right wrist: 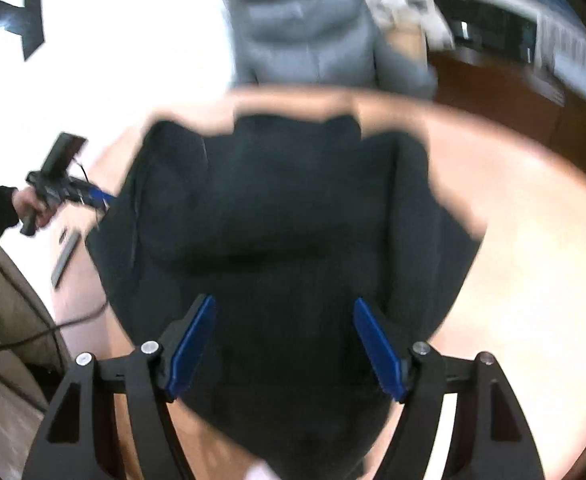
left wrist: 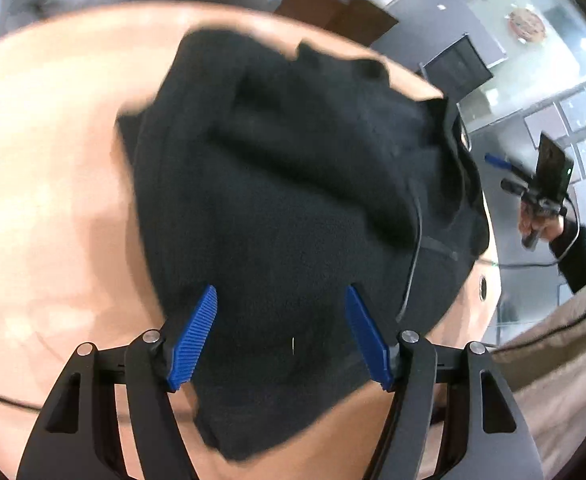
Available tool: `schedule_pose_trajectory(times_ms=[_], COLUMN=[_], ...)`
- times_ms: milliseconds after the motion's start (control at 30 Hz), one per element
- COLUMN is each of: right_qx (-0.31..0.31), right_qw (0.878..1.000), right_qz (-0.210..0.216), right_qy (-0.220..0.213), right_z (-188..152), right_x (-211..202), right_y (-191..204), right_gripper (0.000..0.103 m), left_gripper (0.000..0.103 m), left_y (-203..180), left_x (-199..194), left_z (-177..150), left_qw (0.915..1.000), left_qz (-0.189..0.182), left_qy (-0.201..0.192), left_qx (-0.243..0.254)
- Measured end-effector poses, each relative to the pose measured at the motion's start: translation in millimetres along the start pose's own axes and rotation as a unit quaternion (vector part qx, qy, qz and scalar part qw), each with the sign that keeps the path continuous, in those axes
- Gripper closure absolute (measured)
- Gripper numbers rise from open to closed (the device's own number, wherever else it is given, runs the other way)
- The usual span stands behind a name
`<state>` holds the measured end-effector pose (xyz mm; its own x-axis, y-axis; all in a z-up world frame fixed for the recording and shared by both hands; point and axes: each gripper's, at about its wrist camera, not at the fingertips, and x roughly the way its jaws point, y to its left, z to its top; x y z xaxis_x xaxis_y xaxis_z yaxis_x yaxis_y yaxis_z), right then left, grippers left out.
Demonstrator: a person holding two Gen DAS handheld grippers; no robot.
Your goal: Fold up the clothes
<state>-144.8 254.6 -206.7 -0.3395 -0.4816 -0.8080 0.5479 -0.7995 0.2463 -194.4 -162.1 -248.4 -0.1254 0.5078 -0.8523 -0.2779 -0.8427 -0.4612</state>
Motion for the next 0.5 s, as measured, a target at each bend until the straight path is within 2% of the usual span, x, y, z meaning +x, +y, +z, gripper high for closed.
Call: schedule_pose_trajectory(times_ms=[33, 100, 133, 233, 333, 400, 433, 467, 500], right_qx=[-0.025, -0.087, -0.097, -0.028, 0.025, 0.064, 0.077, 0.089, 0.097], right_qw=[1.000, 0.996, 0.994, 0.998, 0.999, 0.998, 0.997, 0.996, 0.995], right_qz=[-0.008, -0.033, -0.042, -0.038, -0.022, 0.012, 0.019, 0.025, 0.024], right_qy=[-0.009, 0.004, 0.010, 0.027, 0.024, 0.007, 0.005, 0.003, -0.005], right_z=[13, 32, 37, 50, 41, 39, 38, 36, 33], right_x=[-3, 7, 14, 39, 59, 67, 69, 72, 68], right_y=[-1, -8, -18, -71, -106, -118, -120, -123, -125], right_gripper=[0.023, 0.022, 0.022, 0.022, 0.024, 0.044, 0.068, 0.082, 0.085], left_gripper=[0.035, 0.035, 0.035, 0.035, 0.035, 0.035, 0.035, 0.035, 0.034], left_y=[1, 4, 10, 22, 32, 39, 39, 38, 38], left_x=[1, -1, -3, -6, -6, -10, -16, -23, -31], left_z=[12, 31, 41, 48, 48, 46, 45, 44, 44], left_qw=[0.9999, 0.9995, 0.9993, 0.9989, 0.9978, 0.9947, 0.9930, 0.9911, 0.9895], left_qz=[0.003, 0.006, 0.000, -0.024, -0.048, -0.077, -0.092, -0.106, -0.111], left_qy=[-0.004, -0.025, -0.036, -0.041, -0.041, -0.049, -0.055, -0.063, -0.077], left_qx=[0.011, 0.017, 0.011, -0.005, -0.020, -0.047, -0.050, -0.049, -0.051])
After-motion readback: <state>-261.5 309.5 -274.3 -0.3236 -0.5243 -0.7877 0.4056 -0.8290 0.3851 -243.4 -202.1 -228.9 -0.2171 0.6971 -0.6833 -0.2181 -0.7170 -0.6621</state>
